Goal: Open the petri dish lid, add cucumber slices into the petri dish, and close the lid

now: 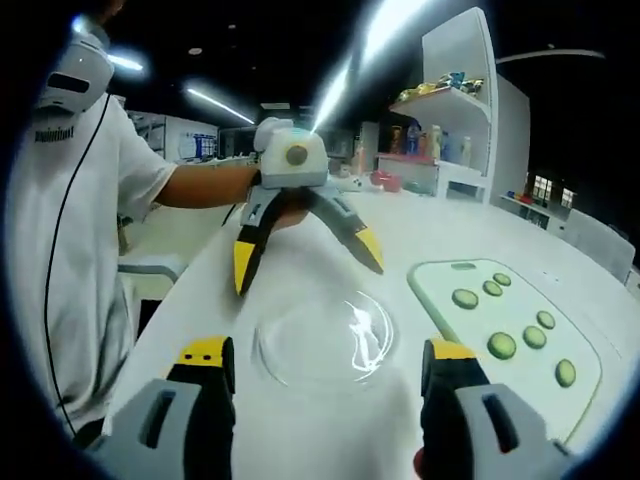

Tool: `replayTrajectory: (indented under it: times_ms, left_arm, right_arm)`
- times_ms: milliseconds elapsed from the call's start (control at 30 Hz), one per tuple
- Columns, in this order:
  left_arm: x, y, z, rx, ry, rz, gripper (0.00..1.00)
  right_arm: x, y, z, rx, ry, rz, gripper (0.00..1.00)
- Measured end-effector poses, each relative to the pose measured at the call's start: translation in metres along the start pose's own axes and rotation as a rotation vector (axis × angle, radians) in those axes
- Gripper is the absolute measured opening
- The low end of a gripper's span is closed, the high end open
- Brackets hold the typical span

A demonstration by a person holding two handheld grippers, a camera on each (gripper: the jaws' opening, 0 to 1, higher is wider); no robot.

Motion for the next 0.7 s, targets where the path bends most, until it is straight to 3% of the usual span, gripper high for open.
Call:
replayTrajectory:
  times_ms: [700]
  left_arm:
    - [-0.015, 0.004, 0.003, -0.007, 0.033, 0.01, 0.78]
  right_arm:
    - [-0.01, 0.008, 0.001, -0.001, -0.026, -0.017, 0.74]
Point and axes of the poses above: the point that each gripper's makers call its tool centre point, and the gripper's own axes: x roughly backward along the fingers, z roughly to its right, y roughly out of its underside, the point moved 3 cm from there along x, roughly backward along the fingers, and after that the axes turned 5 degrees about -y, right-handed, at the moved point
